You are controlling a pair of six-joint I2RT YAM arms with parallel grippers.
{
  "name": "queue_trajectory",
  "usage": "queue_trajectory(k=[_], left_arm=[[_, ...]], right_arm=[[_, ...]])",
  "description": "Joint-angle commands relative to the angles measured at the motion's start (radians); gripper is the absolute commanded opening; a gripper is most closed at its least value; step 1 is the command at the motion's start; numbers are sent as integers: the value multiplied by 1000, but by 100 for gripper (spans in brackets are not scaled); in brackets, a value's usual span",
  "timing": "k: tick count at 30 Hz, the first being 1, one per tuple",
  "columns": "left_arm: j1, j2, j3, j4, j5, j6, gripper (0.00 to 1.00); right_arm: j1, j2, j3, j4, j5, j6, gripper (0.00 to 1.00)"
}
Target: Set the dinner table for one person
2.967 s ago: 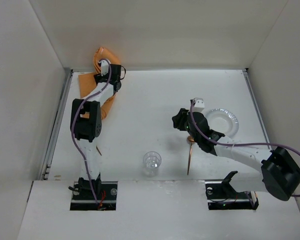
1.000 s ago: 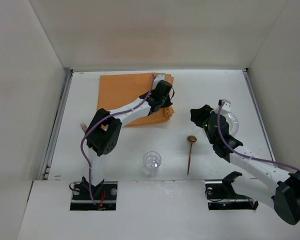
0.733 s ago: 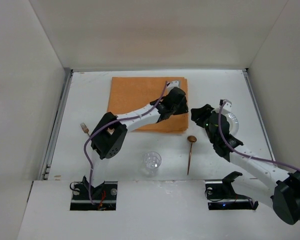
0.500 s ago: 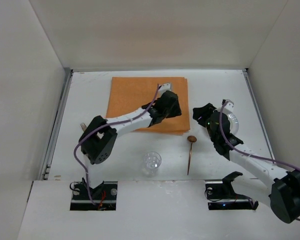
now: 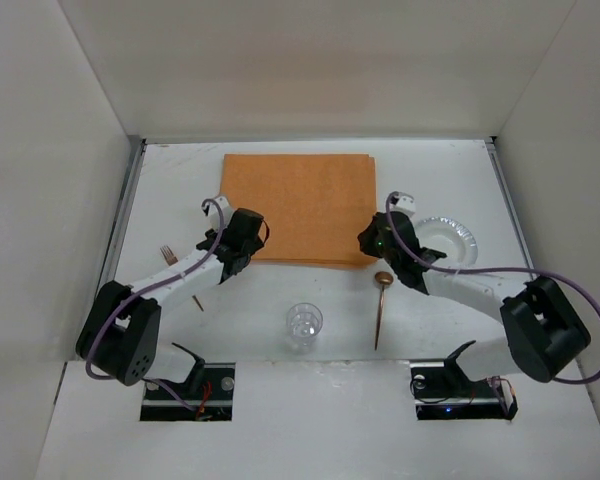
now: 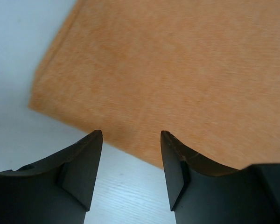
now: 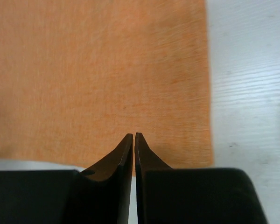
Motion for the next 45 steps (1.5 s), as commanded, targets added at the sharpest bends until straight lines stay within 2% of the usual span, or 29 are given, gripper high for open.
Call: queue_trajectory(k=[1,2,5,7,11,14,20,23,25,28,30,33,35,38,45], left_arm=[[18,-55,-45,-24,-55,-28,51],[22,-58,-52,-24,-66,-25,51],[41,-50,-68,-6,-157,1,52],[41,-32,-71,7,-191,-3,52],[47,-27,-108,8,-188,-57,53],[61,-24,-143,55,-169,-89,53],[84,45,-155,201,-80,-88,51],[90,65,-158,241,-70,-91,50],[93,81,-155,247,-69,-94,50],[98,101,-174,279,-55,-98,43],[102,117,-200,322,-34,-100,37],[119,129,-230,364,9,-102,26],[133,118,-259,381,16,-103,17],[147,71,-316,379,19,-111,10],[110,-133,-427,260,23,-134,7]], right_arm=[[80,61,102,-59,35,-101,13],[95,77,114,-68,66,-113,17],[117,135,152,-100,137,-147,43],[117,157,168,-104,137,-149,52],[105,152,174,-127,184,-143,60],[54,141,166,-153,241,-138,63],[-24,213,191,-193,183,-104,65],[-32,253,211,-196,156,-86,64],[-29,276,223,-197,137,-75,59],[-30,304,232,-197,103,-60,51],[-32,315,232,-197,91,-49,43],[-45,295,211,-199,68,-28,25],[-53,278,191,-199,57,-20,19],[-59,249,156,-199,51,-14,15],[-55,148,55,-199,33,6,13]])
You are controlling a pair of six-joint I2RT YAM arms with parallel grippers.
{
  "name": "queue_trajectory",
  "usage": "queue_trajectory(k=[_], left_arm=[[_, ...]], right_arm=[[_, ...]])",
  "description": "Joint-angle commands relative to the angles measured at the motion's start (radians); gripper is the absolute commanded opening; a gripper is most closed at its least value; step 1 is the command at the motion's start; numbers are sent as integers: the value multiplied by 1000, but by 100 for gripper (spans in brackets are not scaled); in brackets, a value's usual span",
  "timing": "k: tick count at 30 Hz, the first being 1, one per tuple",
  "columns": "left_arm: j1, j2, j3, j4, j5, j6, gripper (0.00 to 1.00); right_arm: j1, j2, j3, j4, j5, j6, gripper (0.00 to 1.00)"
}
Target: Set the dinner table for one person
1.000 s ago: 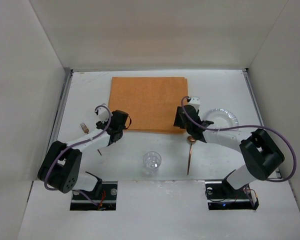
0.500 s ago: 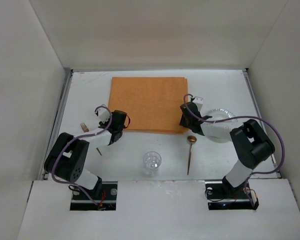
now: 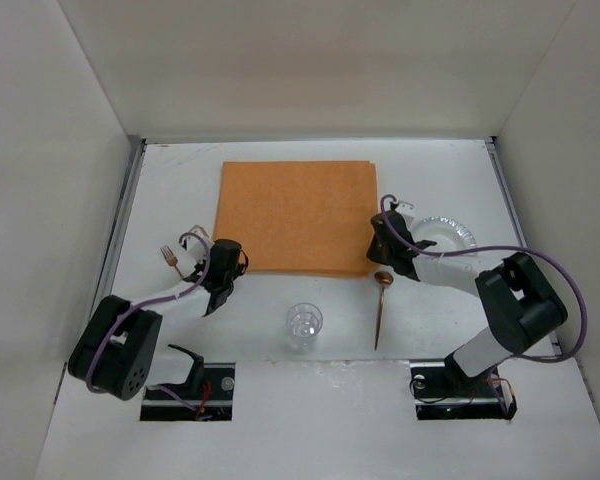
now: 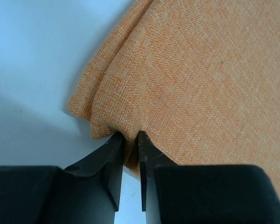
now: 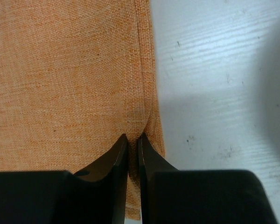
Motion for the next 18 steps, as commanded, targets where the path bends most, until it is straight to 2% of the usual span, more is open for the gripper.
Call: queue_trajectory(k=[1,9,18], left_arm=[[-19,-96,-51,-163,-11,-15,7],[-81,-300,-74,-342,-26,-30,7],[-99,-354,-107,-416,-28,-53,11]], right_arm=[[-4,-67,-50,-10,3,16,13],[25,-162,-139,-21,3,50,13],[59,-244,-199,-42,35,76,14]])
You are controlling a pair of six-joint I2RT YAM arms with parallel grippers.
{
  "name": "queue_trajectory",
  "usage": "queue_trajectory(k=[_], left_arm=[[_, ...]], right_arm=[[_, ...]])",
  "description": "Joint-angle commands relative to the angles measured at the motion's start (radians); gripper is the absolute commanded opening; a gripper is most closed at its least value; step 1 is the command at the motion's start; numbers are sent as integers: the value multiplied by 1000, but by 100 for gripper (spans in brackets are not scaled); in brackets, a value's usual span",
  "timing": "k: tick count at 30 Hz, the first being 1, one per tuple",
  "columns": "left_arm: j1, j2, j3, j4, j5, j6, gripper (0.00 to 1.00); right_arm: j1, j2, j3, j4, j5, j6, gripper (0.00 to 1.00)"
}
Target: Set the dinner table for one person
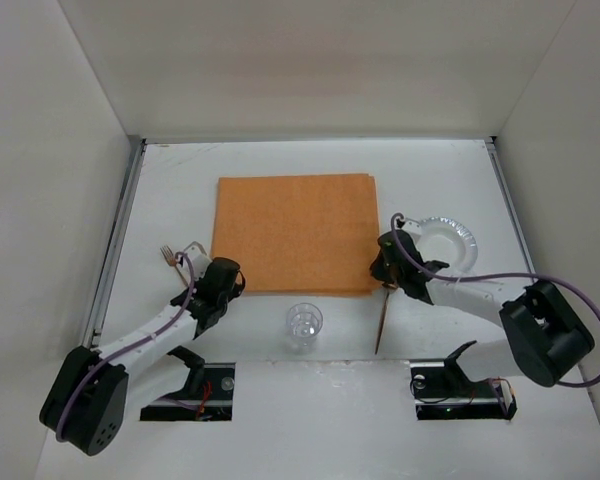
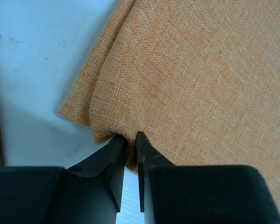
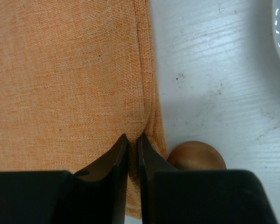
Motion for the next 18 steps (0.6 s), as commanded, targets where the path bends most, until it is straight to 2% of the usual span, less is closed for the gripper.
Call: queue_trajectory(k=[1,5,8,10,12,18], left_arm=[[-4,-24,-10,-102,-36,-2,12],[3,-98,3,-175,-91,-6,28],[-6,-190,27,-218,-139,20,34],[-18,-242,50,-234,-171,47,37],[-41,-282,71,-225,-194,69,37],[-185,-246,113,-84,-285,80,39]], right_arm=[[0,-52,-18,-36,59,11,15],[0,-83,-14,-52,56,-10,19],[2,-116,-11,-59,59,-17,38],[2,-145,-3,-62,51,-29,49],[3,-181,9,-76,48,-35,56],[2,-308,46,-112,45,-33,64]])
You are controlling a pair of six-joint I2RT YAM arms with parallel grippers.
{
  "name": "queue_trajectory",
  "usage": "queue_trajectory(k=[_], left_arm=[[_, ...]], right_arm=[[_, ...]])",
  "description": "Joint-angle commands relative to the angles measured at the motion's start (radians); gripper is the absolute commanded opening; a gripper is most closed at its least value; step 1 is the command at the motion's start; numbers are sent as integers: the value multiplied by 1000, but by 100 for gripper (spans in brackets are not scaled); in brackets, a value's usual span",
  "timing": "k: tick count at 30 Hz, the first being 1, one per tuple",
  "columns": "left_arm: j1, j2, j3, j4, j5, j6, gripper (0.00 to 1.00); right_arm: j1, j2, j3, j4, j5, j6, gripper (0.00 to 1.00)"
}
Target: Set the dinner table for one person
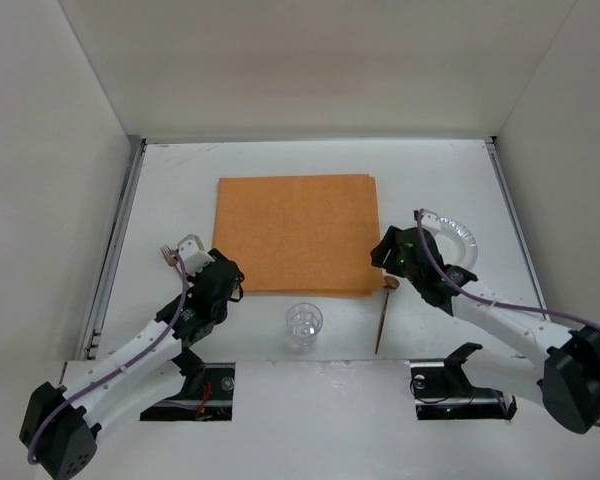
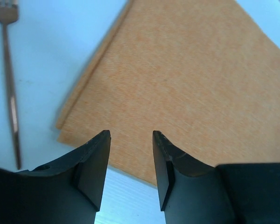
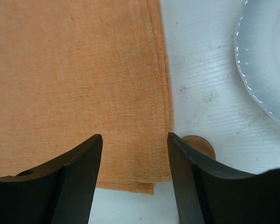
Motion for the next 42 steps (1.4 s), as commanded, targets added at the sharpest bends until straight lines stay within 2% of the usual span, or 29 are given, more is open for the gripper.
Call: queue_trajectory(k=[1,6,8,11,12,14,16,18,21,24,28,31,36,42], left_arm=[[-90,43,47,85,-109,31,39],[-152,7,18,68,-172,34,40],[-155,-7,-10,132,-165,40,40],[-155,71,-13,279,-124,70,38],[-155,114,-5,336,-102,96,36],[-146,172,6,436,-82,144,30],[-135,201,-7,540,-73,156,23],[-127,232,-19,628,-70,196,20],[-107,273,-39,711,-68,230,19],[-97,298,-76,806,-64,238,23],[-83,303,-114,837,-50,221,28],[-52,309,-128,835,-45,183,33],[4,252,-174,828,-19,127,35],[52,180,-220,821,-47,72,40]], right_arm=[[2,-89,47,-12,18,-6,64],[-67,-209,24,-19,42,32,61],[-127,-255,5,-22,54,58,51],[-228,-336,-27,-52,54,103,20],[-268,-358,-36,-67,47,118,14],[-335,-398,-58,-84,35,137,12],[-388,-426,-88,-92,34,157,16],[-437,-447,-125,-103,50,187,30],[-521,-461,-182,-121,91,216,49],[-612,-466,-217,-161,114,226,57],[-695,-437,-239,-148,114,200,63],[-702,-371,-239,-100,99,193,65],[-699,-246,-260,52,27,189,66],[-745,-237,-334,225,-91,218,66]])
